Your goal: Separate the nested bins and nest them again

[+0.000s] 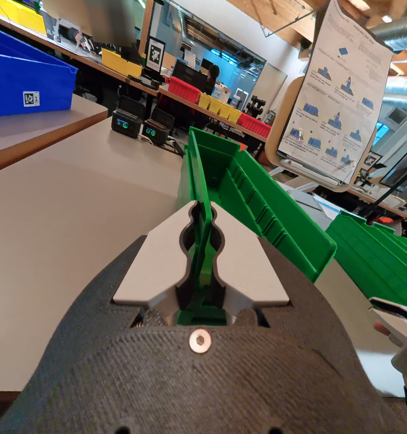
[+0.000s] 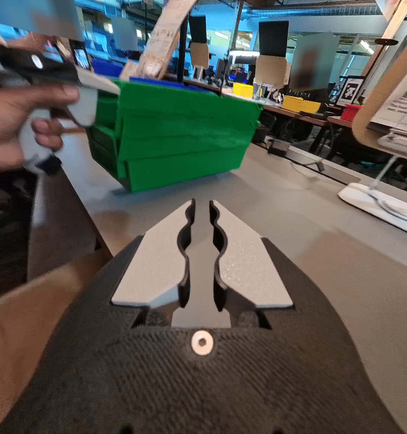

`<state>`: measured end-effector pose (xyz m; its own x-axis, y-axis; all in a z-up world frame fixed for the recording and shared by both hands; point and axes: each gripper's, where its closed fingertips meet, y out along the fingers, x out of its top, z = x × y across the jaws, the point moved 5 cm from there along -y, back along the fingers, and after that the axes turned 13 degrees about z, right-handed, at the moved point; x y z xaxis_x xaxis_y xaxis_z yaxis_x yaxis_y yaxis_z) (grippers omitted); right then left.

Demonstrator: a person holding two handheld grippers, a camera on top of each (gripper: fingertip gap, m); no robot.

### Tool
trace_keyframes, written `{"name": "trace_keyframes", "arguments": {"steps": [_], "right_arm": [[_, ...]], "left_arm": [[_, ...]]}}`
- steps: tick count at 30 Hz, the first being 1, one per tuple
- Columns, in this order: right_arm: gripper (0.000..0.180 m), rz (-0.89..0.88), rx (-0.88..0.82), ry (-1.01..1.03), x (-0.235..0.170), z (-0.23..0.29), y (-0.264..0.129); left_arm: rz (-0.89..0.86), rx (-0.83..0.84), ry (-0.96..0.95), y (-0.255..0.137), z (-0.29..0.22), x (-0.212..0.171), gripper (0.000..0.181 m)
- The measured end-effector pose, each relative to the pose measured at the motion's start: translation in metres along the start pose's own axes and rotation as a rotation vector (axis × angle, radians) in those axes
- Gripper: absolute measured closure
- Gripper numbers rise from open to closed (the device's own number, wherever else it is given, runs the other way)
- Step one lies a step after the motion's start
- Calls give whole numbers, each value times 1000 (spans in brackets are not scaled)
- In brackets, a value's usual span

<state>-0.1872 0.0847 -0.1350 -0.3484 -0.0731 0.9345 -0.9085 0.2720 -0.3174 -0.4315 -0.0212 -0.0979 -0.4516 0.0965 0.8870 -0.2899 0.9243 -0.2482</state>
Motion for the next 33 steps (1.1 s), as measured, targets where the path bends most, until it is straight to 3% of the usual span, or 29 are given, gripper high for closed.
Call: {"name": "trace_keyframes", "arguments": {"steps": [6,10,18,33], "right_arm": [[164,-15,219,267,53,35,51],[180,62,208,370,61,41,74],[157,43,412,546,60,33,68],[146,83,430,520,49,23,65]], "left_arm": [[2,-18,0,1,-19,-5,180],[8,-26,10,1,-25,-10,180],[-15,-33,26,1,-27,-9,180],[-92,-20,70,-13,-30,6,181]]}}
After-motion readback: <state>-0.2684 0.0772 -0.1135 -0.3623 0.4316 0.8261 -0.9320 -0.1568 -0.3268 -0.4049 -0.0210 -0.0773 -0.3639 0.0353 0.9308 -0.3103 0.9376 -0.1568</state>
